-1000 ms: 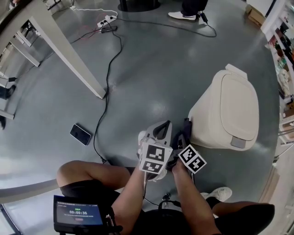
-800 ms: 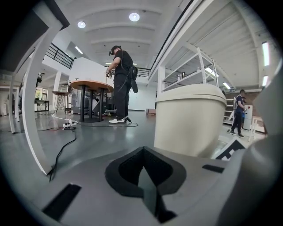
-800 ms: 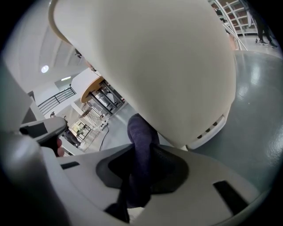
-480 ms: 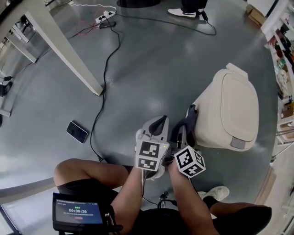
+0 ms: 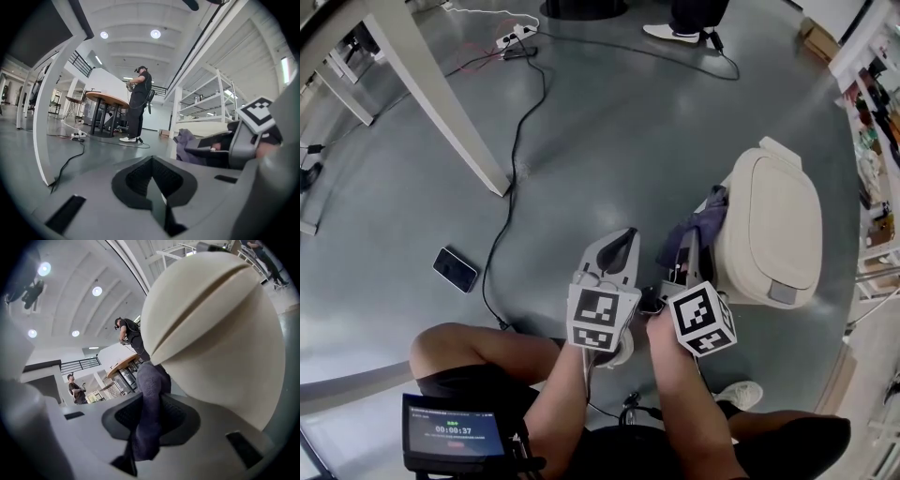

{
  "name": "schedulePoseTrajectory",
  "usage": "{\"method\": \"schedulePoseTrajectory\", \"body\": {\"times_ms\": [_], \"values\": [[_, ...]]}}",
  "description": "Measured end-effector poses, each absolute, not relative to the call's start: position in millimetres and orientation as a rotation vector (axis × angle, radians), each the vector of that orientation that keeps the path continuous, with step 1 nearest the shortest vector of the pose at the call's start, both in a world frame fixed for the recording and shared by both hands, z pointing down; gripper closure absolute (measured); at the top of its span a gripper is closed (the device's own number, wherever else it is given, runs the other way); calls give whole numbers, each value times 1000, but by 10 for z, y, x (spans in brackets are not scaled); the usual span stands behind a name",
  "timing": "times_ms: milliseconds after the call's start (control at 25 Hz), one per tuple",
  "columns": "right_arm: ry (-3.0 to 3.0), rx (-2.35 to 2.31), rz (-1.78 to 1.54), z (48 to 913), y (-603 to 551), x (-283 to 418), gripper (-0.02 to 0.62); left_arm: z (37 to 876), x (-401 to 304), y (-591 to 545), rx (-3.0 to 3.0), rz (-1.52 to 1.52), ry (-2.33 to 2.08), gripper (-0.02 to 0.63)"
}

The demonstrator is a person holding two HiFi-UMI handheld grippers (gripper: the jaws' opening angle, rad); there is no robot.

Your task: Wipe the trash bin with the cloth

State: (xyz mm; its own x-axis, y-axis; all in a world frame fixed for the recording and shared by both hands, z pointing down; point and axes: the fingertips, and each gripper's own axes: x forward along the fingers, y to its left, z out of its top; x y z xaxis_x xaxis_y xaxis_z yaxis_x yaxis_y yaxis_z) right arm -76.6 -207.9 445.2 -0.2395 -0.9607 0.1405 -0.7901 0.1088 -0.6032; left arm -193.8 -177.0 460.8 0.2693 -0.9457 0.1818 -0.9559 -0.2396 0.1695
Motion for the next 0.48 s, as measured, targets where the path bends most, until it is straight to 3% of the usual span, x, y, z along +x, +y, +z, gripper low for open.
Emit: {"method": "schedulePoseTrajectory", "body": {"times_ms": [480], "values": [[1979,-1810,-1022,4899,-2058,-728,505,4569,-2135,-1756,2247,2,-1772,609]]}}
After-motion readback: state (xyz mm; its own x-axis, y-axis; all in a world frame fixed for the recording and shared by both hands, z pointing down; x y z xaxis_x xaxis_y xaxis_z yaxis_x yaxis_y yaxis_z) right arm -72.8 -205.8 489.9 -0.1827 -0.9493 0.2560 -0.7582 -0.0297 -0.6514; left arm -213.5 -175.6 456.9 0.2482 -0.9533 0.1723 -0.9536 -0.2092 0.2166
